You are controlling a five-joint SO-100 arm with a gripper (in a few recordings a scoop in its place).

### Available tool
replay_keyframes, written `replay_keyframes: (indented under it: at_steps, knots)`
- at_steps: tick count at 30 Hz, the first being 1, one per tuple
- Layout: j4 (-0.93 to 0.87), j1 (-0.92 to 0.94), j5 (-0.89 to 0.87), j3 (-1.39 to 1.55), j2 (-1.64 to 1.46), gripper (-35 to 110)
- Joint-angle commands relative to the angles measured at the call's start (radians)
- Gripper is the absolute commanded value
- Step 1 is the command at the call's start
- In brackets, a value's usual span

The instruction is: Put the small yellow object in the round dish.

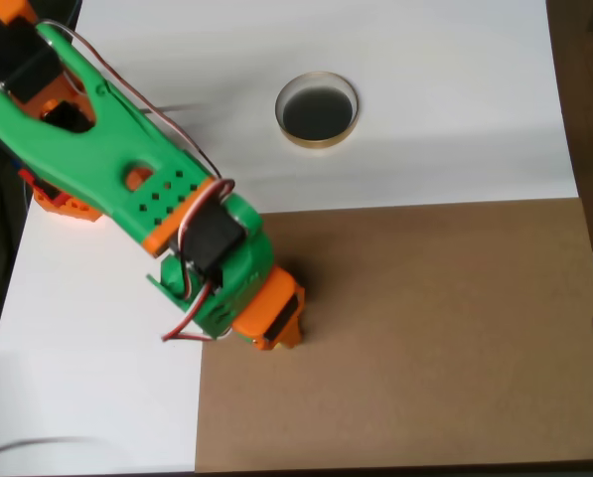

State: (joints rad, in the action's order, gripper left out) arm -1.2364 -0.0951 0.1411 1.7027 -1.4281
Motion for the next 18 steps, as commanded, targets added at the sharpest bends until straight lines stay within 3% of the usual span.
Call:
replay_keyframes:
  at_steps: [1, 18]
  knots:
    - [-0.055, -0.057, 0.025, -0.058, -0.166, 0]
    - [-0.193, -0.385, 0.081, -0.037, -0.419, 0]
